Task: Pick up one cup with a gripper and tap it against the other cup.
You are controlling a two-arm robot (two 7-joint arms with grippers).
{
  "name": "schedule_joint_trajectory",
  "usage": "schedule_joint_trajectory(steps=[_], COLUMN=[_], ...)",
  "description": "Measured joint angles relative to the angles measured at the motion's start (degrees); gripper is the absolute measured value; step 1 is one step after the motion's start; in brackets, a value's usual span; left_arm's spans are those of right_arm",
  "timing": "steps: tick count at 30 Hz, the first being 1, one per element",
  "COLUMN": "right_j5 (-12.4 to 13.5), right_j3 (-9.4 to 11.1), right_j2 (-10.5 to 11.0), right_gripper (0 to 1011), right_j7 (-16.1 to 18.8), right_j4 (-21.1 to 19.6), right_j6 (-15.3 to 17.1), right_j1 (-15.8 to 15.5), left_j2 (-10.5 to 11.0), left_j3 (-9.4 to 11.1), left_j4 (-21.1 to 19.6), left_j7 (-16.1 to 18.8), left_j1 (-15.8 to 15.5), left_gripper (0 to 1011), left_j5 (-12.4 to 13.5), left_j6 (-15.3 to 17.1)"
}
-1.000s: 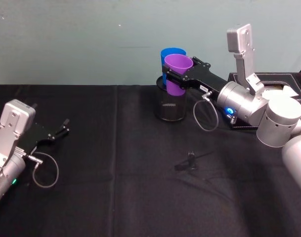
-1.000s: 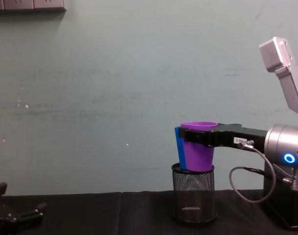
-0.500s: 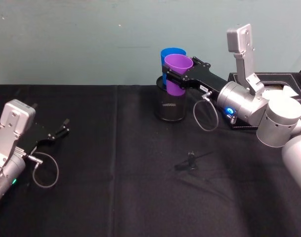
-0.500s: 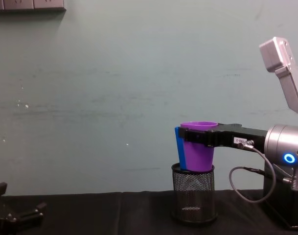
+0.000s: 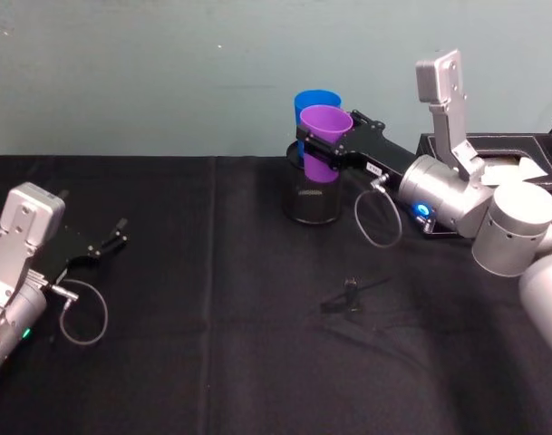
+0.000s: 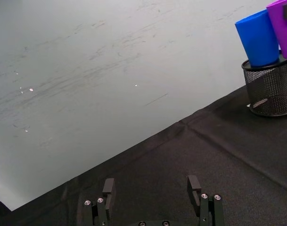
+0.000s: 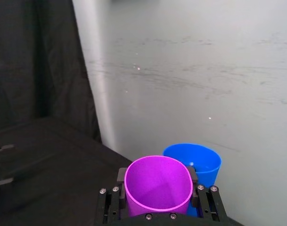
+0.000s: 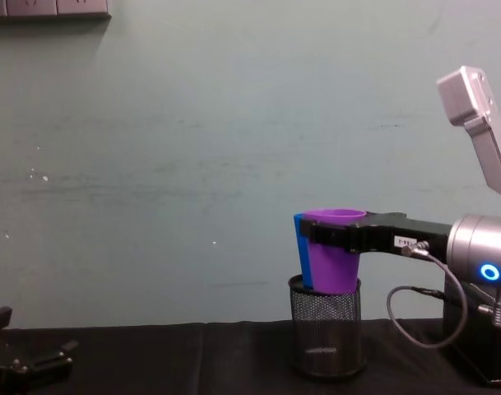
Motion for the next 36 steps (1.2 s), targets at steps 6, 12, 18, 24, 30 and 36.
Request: schedule_joint_trajectory(steps=[6, 12, 18, 24, 30, 36], right_j5=[0.8, 1.8, 2.6, 2.3, 1.7, 1.0], right_j3=[0.2, 0.6, 0.6, 0.8, 1.2, 1.4], right_j2=[1.8, 4.1, 7.0, 9.4, 10.3, 9.9], right_gripper=[734, 735, 734, 734, 734, 734], right_j7=[0.4, 0.0, -0.3, -1.2, -1.4, -0.8], right_j4=[-5.3, -12.0, -18.9, -23.3, -24.6, -22.8], right_j6=[0.2, 0.7, 0.2, -2.5, -6.1, -10.1], right_j1=[-4.0, -9.2, -15.4, -21.0, -24.9, -26.6], left_j2=[0.0, 0.0, 0.0, 0.0, 0.0, 0.0], left_j3=[0.0, 0.0, 0.0, 0.0, 0.0, 0.0], left_j4=[0.0, 0.0, 0.0, 0.0, 0.0, 0.0], left_j7=[0.0, 0.0, 0.0, 0.0, 0.0, 0.0], left_j1=[0.0, 0.0, 0.0, 0.0, 0.0, 0.0], left_gripper=[1000, 1000, 1000, 1000, 1000, 1000], left_j5=[0.0, 0.0, 0.0, 0.0, 0.0, 0.0], left_j6=[0.0, 0.0, 0.0, 0.0, 0.0, 0.0])
